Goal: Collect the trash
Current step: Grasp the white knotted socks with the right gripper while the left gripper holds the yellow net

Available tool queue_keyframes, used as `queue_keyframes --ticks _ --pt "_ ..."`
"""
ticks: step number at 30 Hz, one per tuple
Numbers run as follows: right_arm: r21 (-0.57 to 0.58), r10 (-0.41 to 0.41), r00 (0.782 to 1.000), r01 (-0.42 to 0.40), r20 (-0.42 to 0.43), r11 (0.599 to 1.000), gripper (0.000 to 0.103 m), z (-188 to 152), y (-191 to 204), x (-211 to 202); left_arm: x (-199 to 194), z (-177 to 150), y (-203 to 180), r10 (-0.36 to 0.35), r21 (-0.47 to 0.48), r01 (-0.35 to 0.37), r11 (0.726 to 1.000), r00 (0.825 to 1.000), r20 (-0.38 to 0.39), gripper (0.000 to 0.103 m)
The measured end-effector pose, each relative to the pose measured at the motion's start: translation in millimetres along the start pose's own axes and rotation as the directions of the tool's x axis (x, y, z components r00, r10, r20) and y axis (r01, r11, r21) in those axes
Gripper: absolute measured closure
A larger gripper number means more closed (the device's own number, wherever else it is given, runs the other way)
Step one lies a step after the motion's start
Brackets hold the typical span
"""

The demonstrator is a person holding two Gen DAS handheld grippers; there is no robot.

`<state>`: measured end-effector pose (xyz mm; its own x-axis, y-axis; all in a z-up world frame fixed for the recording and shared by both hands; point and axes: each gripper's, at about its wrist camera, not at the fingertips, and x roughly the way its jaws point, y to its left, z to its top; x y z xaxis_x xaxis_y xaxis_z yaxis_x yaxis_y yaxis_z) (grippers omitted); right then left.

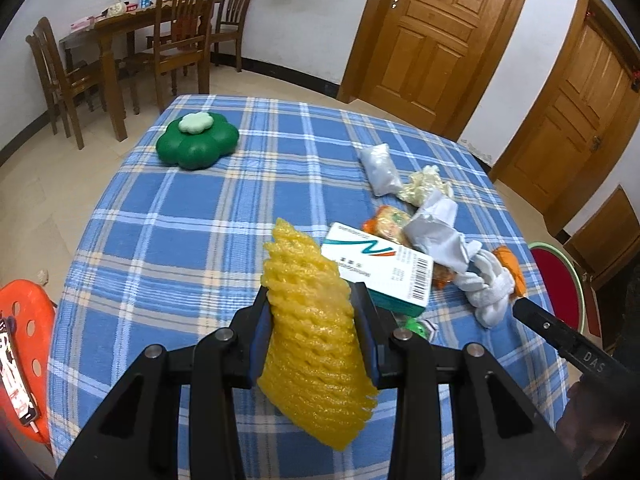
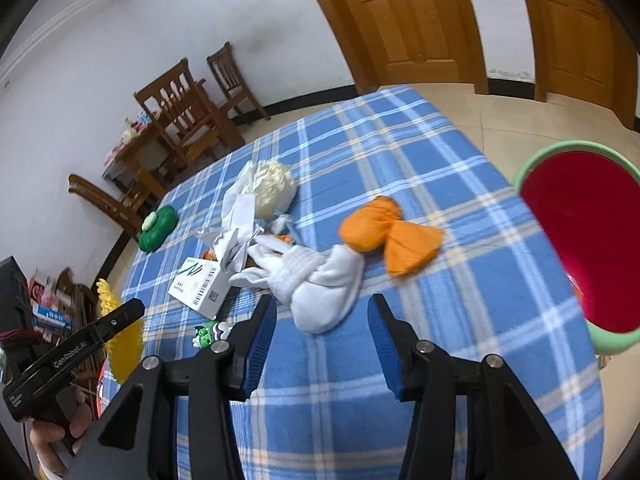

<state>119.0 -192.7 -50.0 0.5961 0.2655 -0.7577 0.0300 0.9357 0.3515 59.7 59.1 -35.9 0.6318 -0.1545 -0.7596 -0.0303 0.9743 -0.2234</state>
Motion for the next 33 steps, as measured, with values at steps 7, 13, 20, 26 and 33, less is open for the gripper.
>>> queue_keyframes --ticks 7,13,20,26,33 --pt "-0.034 -0.021 0.999 0.02 -0.028 0.999 0.043 1.5 8.8 19.6 3.8 1.8 7.4 0.008 -0.018 -0.008 1.0 1.0 -0.005 0.064" --pt "-0.038 -0.023 0.998 0.021 -0.057 0.999 0.043 1.3 8.4 32.1 5.4 3.1 8.6 0.011 -0.019 -0.011 1.0 1.0 -0.009 0.064" --pt "-0.055 -0.032 0.999 0.03 -0.043 0.998 0.047 1.1 10.3 33.3 4.0 4.4 8.7 0.015 -0.023 -0.015 1.0 1.0 -0.004 0.064" --pt "-0.064 -0.049 0.998 0.047 -0.04 0.997 0.069 1.2 8.3 32.5 2.4 4.4 6.9 0.012 -0.02 -0.012 1.0 1.0 0.0 0.064" --pt "-0.062 -0.035 0.999 0.033 -0.038 0.998 0.079 -1.1 7.2 26.1 -5.0 3.5 1.4 0.006 -0.012 -0.006 1.0 1.0 0.011 0.064"
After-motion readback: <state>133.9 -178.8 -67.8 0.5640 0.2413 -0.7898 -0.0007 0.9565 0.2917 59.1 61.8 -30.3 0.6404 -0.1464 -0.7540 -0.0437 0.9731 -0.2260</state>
